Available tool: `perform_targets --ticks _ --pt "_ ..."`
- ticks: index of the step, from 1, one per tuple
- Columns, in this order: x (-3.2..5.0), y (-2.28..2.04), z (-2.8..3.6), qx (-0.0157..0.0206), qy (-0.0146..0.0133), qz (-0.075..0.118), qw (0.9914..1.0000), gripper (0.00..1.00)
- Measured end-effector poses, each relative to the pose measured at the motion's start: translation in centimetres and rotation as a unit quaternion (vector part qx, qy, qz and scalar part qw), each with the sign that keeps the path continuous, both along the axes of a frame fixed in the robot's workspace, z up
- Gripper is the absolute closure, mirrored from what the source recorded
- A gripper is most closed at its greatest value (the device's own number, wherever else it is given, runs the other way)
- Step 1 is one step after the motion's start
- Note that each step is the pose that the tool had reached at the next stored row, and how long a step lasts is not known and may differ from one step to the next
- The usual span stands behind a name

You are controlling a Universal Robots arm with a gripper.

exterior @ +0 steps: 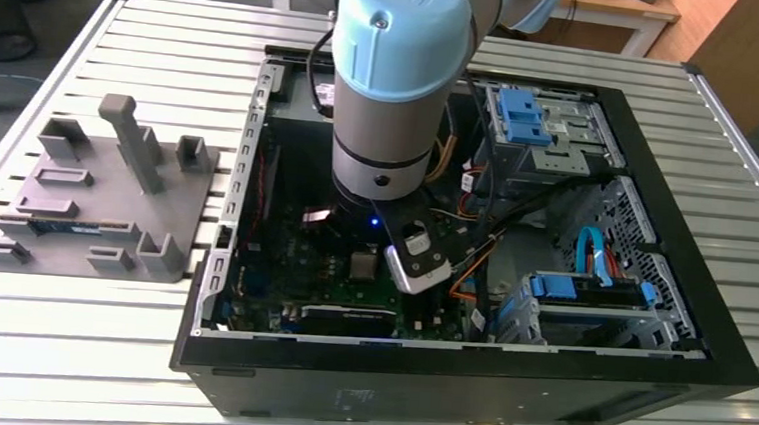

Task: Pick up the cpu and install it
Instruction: 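Place the cpu into insertion slot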

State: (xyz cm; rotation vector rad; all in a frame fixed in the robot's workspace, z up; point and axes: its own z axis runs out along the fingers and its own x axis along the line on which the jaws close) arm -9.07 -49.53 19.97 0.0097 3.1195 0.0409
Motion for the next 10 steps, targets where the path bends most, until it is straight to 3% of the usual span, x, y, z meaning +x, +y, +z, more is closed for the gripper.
perform_targets --ticks 10 --pt "0.0 0.04 -0.24 -0.0002 0.0 0.006 0.99998 0.61"
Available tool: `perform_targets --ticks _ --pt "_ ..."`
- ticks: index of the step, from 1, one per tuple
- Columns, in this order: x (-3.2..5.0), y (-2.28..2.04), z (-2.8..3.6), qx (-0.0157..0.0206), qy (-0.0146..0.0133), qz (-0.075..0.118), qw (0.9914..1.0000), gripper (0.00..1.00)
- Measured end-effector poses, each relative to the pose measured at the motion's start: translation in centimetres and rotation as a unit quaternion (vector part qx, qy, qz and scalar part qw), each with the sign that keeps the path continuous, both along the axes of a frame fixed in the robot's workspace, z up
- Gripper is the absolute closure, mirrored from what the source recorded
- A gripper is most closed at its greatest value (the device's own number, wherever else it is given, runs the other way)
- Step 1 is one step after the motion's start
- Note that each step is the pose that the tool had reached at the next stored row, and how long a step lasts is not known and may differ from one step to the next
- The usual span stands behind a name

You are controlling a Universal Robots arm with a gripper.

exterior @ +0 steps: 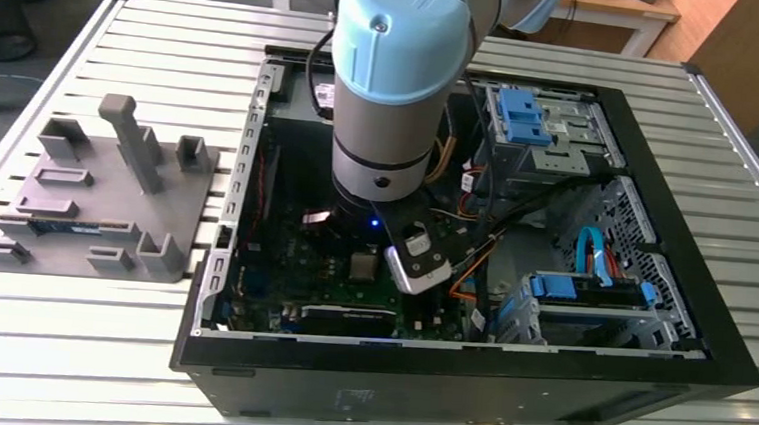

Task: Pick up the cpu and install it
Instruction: 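Place the cpu into insertion slot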

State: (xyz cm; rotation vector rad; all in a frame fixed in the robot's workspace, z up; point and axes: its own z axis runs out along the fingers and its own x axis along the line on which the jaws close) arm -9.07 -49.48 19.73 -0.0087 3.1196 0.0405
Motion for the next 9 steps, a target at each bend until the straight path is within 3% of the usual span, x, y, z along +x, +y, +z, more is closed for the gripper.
perform_targets --ticks 9 --pt "-0.01 0.11 -0.18 0.0 0.0 0.006 0.99998 0.61"
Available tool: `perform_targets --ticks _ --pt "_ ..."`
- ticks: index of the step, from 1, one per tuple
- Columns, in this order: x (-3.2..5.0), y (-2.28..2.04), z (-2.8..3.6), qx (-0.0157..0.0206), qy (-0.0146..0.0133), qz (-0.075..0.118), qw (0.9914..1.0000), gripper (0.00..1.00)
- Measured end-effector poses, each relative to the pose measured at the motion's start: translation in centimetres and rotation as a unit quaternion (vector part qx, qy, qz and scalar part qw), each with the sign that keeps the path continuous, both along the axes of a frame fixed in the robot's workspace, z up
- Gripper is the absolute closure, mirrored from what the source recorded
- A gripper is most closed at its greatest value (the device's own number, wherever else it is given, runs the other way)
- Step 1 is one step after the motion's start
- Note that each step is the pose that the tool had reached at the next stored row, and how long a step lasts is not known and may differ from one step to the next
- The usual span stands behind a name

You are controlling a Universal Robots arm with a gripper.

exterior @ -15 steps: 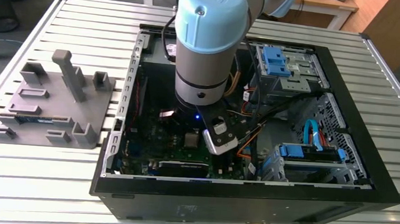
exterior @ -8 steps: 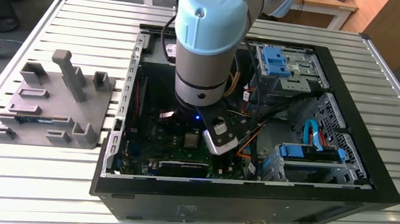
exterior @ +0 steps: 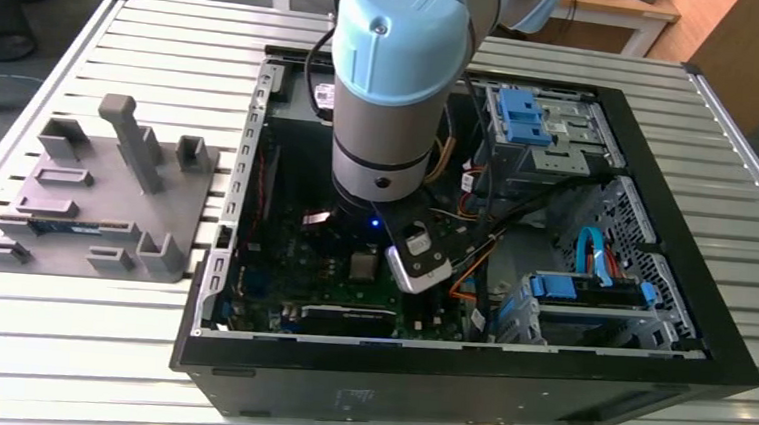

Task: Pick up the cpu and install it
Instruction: 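Place the cpu into insertion slot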

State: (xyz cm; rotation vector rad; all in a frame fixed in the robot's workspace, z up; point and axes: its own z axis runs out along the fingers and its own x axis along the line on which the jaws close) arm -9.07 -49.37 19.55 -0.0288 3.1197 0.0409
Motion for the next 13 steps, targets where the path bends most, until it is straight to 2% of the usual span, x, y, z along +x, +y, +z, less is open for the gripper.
perform_targets --ticks 13 --pt "-0.02 0.0 -0.2 0.0 0.0 -0.005 0.99999 0.61"
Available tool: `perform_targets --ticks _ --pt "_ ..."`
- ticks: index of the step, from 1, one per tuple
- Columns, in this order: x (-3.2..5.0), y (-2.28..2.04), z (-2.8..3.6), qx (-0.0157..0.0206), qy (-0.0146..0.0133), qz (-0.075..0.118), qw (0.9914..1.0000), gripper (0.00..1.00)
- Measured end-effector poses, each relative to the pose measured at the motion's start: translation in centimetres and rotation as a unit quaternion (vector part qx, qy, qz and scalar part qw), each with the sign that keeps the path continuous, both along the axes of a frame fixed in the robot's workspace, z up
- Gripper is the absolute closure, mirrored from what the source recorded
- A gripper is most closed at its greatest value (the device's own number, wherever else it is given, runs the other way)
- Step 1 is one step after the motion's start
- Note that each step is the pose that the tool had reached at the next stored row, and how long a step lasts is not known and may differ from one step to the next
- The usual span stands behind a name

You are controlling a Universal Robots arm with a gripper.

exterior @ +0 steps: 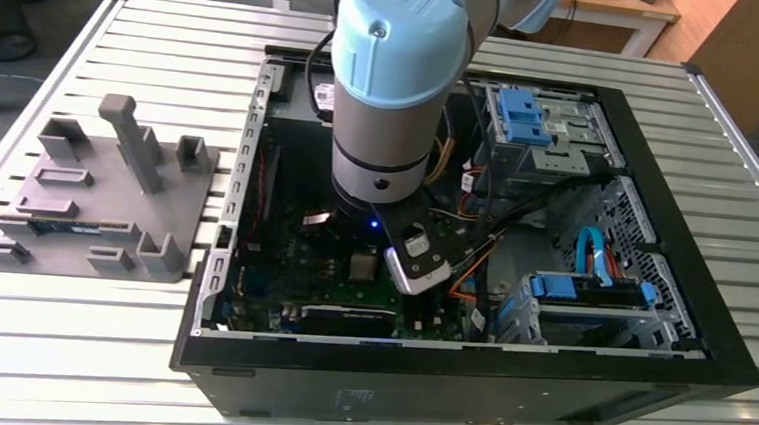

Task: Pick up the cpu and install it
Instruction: 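Place the cpu into insertion slot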

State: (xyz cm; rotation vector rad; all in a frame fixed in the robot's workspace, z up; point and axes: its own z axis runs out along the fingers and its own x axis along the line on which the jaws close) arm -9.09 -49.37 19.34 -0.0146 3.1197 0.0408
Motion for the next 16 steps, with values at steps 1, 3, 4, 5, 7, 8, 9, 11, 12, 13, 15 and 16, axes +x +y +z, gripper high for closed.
perform_targets --ticks 1,3,4,5,7,8,9,11,12,13,15,16 --pt "0.0 0.0 0.0 -0.0001 0.0 0.0 1.0 0.61" --pt "0.0 0.0 -0.02 -0.0001 0.0 0.0 1.0 0.61" --pt "0.0 0.0 -0.04 0.0 0.0 0.0 1.0 0.61" --pt "0.0 0.0 -0.06 0.0 0.0 0.0 1.0 0.61" --pt "0.0 0.0 -0.12 -0.0002 0.0001 0.0 1.0 0.61" --pt "0.0 -0.01 -0.14 -0.0003 0.0001 0.0 1.0 0.61" --pt "0.0 -0.01 -0.14 -0.0003 0.0001 0.0 1.0 0.61" --pt "0.0 0.0 -0.16 -0.0001 0.0001 0.0 1.0 0.61" --pt "0.0 0.0 -0.16 0.0 0.0 0.0 1.0 0.61" --pt "0.0 0.0 -0.13 0.0001 0.0 0.0 1.0 0.61" --pt "0.01 0.02 -0.04 0.0005 -0.0003 0.0 1.0 0.61" --pt "0.01 0.01 0.02 0.0003 -0.0001 -0.001 1.0 0.61"
